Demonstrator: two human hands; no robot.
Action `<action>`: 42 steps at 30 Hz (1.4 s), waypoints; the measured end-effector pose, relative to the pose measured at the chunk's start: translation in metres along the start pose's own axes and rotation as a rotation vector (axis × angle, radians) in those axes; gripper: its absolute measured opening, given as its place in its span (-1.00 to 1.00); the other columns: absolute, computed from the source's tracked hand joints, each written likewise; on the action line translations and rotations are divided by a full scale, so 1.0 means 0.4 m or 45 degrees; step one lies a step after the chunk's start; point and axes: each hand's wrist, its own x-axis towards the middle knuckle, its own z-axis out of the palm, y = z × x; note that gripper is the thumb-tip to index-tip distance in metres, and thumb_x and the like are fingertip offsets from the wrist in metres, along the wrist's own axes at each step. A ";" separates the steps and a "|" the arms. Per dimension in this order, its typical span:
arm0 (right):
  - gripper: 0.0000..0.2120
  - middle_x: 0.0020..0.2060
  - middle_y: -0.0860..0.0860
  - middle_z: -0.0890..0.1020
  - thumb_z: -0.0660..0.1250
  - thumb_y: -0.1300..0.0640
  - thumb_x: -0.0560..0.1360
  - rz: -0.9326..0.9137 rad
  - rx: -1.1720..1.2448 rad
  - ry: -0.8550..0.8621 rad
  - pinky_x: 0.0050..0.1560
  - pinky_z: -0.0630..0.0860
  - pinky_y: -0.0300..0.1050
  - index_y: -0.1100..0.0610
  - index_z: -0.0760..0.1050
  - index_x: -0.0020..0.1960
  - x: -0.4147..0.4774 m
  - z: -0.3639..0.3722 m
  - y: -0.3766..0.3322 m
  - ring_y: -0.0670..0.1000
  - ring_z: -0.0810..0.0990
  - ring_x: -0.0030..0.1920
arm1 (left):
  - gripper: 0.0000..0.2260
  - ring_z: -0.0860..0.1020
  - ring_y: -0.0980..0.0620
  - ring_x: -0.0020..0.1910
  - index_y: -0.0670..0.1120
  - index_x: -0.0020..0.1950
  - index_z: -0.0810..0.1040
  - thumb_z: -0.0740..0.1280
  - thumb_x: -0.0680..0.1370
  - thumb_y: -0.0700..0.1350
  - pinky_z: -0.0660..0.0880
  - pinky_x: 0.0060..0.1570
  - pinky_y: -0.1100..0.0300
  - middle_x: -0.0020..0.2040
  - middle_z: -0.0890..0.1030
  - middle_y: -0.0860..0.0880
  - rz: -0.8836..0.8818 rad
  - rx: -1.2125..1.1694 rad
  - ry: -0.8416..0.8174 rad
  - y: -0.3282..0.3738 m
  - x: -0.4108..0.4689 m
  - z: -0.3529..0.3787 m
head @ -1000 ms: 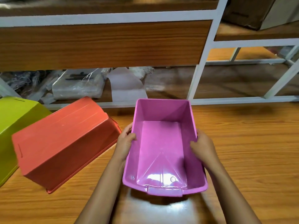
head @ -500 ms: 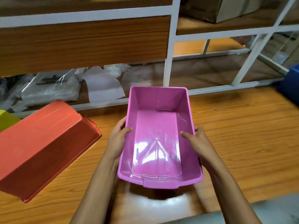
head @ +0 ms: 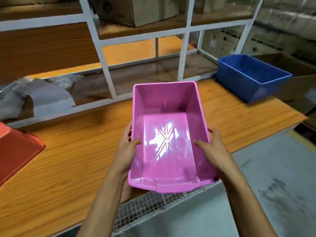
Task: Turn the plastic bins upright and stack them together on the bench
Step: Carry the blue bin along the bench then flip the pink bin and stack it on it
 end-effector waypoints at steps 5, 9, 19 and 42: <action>-0.45 0.13 0.11 0.61 0.42 0.00 0.35 -0.036 0.060 0.129 0.05 0.56 0.09 0.03 0.34 0.29 -0.049 -0.184 0.074 0.15 0.61 0.01 | -0.42 0.69 0.09 -0.14 0.09 0.48 0.34 0.20 0.54 -0.39 0.59 -0.31 0.25 0.20 0.60 -0.02 0.030 0.032 -0.118 -0.003 -0.058 0.193; -0.38 0.08 -0.03 0.67 0.39 -0.12 0.20 -0.100 0.111 0.179 0.12 0.60 0.23 -0.15 0.41 0.26 -0.040 -0.319 0.137 0.12 0.68 0.04 | -0.35 0.71 0.03 -0.13 0.16 0.51 0.27 0.20 0.55 -0.40 0.61 -0.30 0.18 0.21 0.61 -0.02 0.007 -0.029 -0.223 -0.013 -0.089 0.328; -0.41 0.17 -0.03 0.65 0.38 0.07 0.29 -0.273 0.234 0.327 0.22 0.55 0.22 -0.09 0.43 0.32 0.128 -0.538 0.151 0.07 0.65 0.14 | -0.21 0.62 -0.08 0.06 0.05 0.51 0.33 0.05 0.38 -0.55 0.58 -0.29 0.23 0.33 0.55 -0.14 0.143 -0.131 -0.262 0.027 0.067 0.607; -0.47 0.02 -0.17 0.68 0.31 0.36 0.49 -0.601 0.258 0.288 -0.06 0.62 -0.07 -0.30 0.52 0.11 0.825 -1.060 -0.136 -0.08 0.68 -0.03 | -0.21 0.62 0.10 -0.31 -0.06 0.43 0.42 0.00 0.29 -0.56 0.50 -0.48 0.29 0.04 0.60 -0.13 0.368 -0.400 -0.167 0.350 0.619 1.193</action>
